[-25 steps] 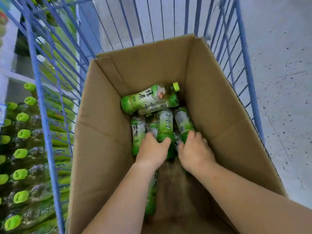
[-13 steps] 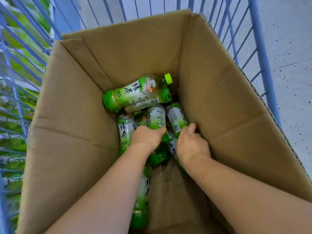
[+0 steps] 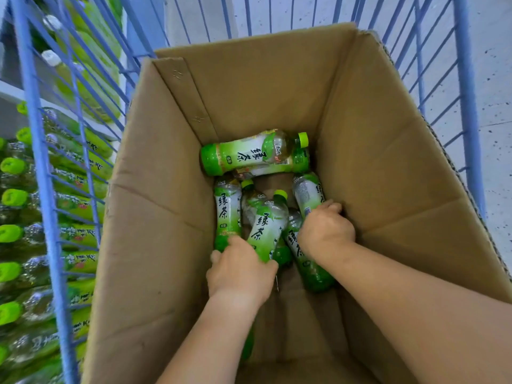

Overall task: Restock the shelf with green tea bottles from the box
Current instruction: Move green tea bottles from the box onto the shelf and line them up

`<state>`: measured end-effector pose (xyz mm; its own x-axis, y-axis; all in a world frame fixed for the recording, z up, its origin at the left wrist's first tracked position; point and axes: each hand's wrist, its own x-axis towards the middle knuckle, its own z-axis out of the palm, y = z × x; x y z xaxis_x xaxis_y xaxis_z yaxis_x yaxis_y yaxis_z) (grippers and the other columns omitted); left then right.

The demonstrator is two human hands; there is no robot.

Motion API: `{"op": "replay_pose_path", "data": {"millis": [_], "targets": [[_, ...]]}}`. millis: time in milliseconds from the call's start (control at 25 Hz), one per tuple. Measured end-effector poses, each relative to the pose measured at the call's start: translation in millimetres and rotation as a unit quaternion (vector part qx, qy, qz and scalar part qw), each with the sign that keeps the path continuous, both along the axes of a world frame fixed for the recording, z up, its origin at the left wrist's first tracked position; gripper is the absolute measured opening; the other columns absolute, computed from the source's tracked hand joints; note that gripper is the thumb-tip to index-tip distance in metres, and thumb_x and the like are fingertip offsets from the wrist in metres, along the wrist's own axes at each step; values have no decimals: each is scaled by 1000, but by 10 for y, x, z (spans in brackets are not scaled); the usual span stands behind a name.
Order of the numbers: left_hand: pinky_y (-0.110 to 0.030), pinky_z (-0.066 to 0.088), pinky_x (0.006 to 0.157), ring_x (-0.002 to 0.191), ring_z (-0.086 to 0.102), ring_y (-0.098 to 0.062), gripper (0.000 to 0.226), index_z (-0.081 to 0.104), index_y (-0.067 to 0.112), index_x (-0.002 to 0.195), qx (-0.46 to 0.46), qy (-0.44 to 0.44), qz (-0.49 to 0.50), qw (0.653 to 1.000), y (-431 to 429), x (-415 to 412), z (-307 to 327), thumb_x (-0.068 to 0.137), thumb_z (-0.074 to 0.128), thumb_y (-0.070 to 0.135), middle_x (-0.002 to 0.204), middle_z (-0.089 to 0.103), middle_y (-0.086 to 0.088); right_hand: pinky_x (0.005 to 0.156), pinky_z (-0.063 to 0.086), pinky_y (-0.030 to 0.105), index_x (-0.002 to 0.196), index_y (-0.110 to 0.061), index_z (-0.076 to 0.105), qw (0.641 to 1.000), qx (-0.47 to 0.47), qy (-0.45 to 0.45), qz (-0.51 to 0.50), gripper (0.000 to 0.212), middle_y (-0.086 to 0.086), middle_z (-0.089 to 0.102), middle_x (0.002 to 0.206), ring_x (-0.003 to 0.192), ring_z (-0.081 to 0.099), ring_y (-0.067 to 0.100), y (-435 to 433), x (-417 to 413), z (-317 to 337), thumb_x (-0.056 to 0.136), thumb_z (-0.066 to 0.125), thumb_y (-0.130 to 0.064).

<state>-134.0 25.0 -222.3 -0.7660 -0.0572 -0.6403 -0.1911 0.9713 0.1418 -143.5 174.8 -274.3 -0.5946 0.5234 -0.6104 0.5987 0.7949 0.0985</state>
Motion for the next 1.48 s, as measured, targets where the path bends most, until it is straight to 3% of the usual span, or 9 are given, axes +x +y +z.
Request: {"op": "replay_pose_path", "data": {"millis": [160,280,600,760,880,1040,1160,1360,1480], "targets": [[-36,48,87,116,57,-31,75,40,13,122,6,-43,17,999,-27,118,-100,72,78,55,116,64,-6,89,49,33,142,-3,44,1000,13,-15,-5,57,14,43,135,120,56,26,-37,101,35,97,59,-36],[-35,52,91,108,61,-30,66,50,22,120,62,-82,43,994,-90,130,-190,68,78,53,116,58,-7,100,44,34,142,-1,40,999,28,1,35,53,15,44,138,127,46,29,-130,243,44,102,50,-33],[-42,48,99,120,58,-34,73,49,15,128,139,-99,74,983,-70,239,-322,88,51,76,128,63,-12,94,47,39,134,-6,35,998,-21,55,-28,51,18,50,138,127,48,35,-56,174,61,97,62,-27],[-40,47,96,121,58,-35,63,49,15,128,129,-87,80,985,-71,216,-333,94,48,69,130,63,-13,84,40,34,143,-3,36,998,-26,-34,-47,68,12,55,140,131,43,33,-85,39,47,91,65,-35],[-39,48,94,119,58,-35,62,50,17,129,127,-88,88,984,-82,204,-313,94,47,68,129,63,-12,90,44,34,143,-5,42,994,-34,-66,-78,66,14,49,142,131,44,34,-105,-5,40,90,64,-37],[-37,49,92,116,60,-34,59,52,18,125,126,-99,91,983,-129,199,-276,93,50,68,125,65,-9,93,47,40,138,-3,37,976,-80,7,-202,58,17,36,143,124,54,39,-199,155,-26,96,61,-35],[-37,49,93,115,61,-33,58,55,18,124,127,-103,105,981,-137,195,-265,93,52,67,124,65,-8,92,50,42,127,-5,38,972,-93,57,-208,52,19,54,135,118,61,40,-175,242,-69,95,62,-36],[-36,53,89,106,65,-32,52,63,14,118,126,-128,169,969,-194,181,-219,89,64,58,117,68,-9,89,59,46,112,-7,62,909,-208,94,-350,44,15,69,114,99,69,35,-100,235,-32,76,78,-25],[-32,54,82,98,67,-30,49,67,14,116,123,-144,223,956,-311,197,-202,80,74,48,109,70,-8,76,63,45,100,-9,65,855,-285,82,-425,31,16,73,98,83,72,34,-173,346,26,73,80,-8]]}}
